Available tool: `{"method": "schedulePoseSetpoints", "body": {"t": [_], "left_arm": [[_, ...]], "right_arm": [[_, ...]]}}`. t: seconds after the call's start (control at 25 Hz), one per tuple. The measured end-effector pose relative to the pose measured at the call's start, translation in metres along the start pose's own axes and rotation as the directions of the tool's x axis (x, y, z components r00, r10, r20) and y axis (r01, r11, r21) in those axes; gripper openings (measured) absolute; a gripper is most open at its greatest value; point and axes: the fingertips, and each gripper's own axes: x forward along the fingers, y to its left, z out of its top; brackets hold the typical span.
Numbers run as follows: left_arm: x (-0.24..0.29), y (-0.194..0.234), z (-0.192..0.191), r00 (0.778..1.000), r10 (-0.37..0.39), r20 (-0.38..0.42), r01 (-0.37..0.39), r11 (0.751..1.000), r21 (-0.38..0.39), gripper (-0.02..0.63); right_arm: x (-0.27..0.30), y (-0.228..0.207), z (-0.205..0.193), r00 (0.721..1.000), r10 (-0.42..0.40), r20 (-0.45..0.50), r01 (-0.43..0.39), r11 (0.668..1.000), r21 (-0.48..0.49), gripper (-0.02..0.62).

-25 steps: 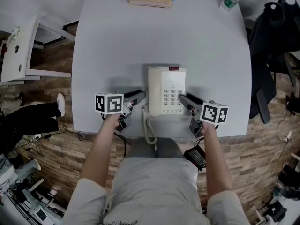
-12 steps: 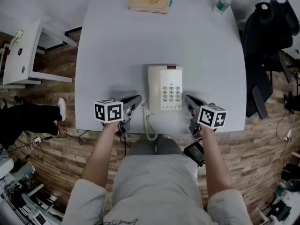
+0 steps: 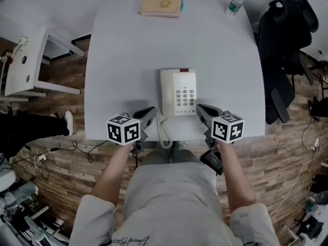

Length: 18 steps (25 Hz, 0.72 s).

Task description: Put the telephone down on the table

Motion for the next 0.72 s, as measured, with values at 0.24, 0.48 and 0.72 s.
{"method": "schedulePoseSetpoints", "body": {"t": [0.24,0.48,0.72], "left_arm": [[-0.016,-0.021,0.003,0.997,0.068,0.041,-0.071,0.996,0.062,0.017],[-0.022,-0.045,-0.006,0.993,0.112,0.044,-0.117,0.986,0.121,0.017],[-0.031,-0.061,-0.009,0.991,0.114,0.07,-0.122,0.986,0.116,0.017]], "right_arm": [[-0.009,0.029,-0.003,0.999,0.036,0.003,-0.035,0.999,-0.041,0.006],[-0.023,0.054,-0.009,0.997,0.071,0.002,-0.071,0.996,-0.054,0.006],[-0.034,0.057,-0.006,0.998,0.061,0.01,-0.061,0.996,-0.069,0.006]]}}
